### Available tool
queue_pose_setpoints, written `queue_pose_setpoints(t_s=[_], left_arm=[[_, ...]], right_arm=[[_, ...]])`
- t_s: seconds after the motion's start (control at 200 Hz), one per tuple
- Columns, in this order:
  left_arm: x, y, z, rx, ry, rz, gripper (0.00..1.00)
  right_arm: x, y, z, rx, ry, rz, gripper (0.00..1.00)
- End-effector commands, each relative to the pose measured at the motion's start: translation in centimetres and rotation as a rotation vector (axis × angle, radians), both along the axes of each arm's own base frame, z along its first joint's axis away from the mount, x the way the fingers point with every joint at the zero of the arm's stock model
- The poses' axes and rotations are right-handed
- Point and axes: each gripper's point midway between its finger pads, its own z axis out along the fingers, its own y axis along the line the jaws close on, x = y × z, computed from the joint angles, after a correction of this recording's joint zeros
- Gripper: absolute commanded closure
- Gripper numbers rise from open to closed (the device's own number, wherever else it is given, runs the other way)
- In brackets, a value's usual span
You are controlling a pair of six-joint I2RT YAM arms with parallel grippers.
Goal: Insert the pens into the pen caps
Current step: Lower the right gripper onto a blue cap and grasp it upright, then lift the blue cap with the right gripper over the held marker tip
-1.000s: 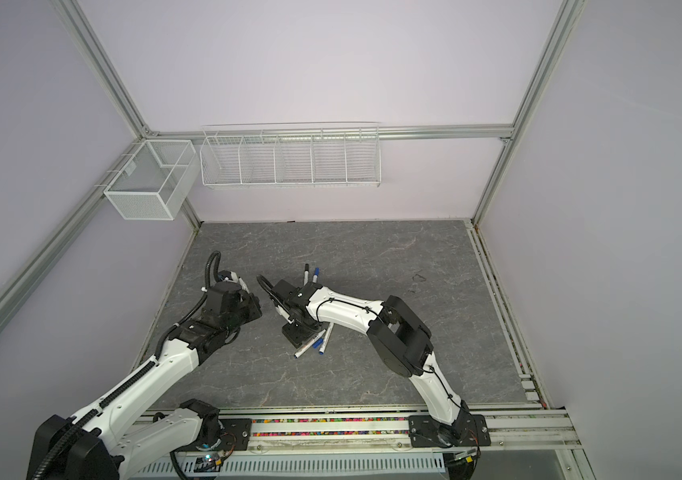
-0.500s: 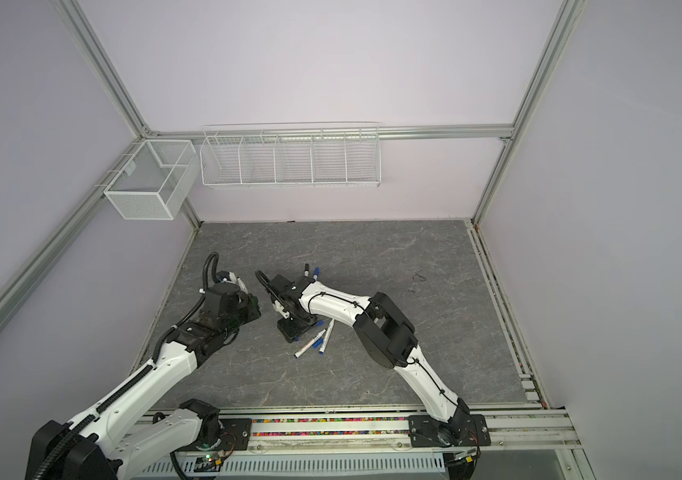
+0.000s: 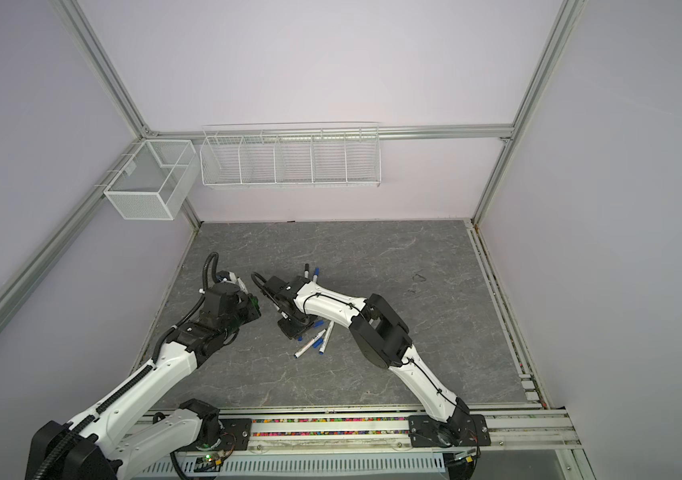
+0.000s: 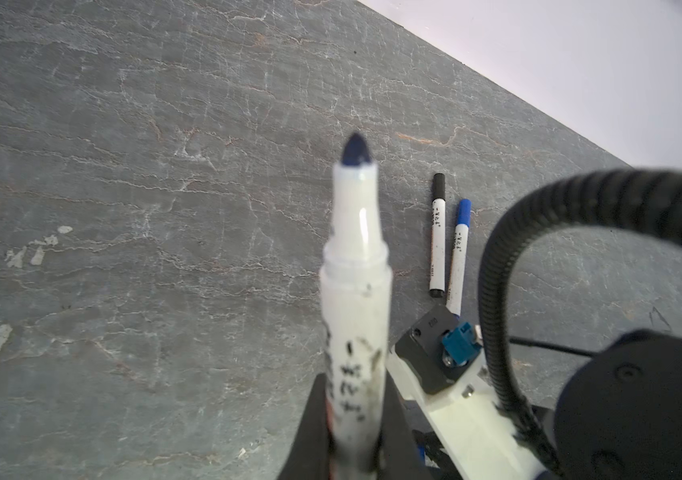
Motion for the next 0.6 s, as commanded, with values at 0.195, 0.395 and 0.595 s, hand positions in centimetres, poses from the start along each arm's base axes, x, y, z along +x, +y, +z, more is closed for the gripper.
queue_pose_setpoints(t_s=[0.195,0.395,0.595], left_arm=[[0.2,0.2,0.1,0.001,-0.015,0.003,1.0],[0.4,-1.3,0.4,-0.019,-0.027,-0.079,1.0],[0.5,-5.1,0.5,-0.114,-0.033,-0.261,1.0]], right_arm=[[-0.2,-1.3,-1.2,-0.083,-0.019,0.023,0.82],[1.2,0.1,3.5,0.112,-0.093,-0.017,0.89],[3.8,-2.2,13.3,0.445,-0.207,-0.17,0.91]])
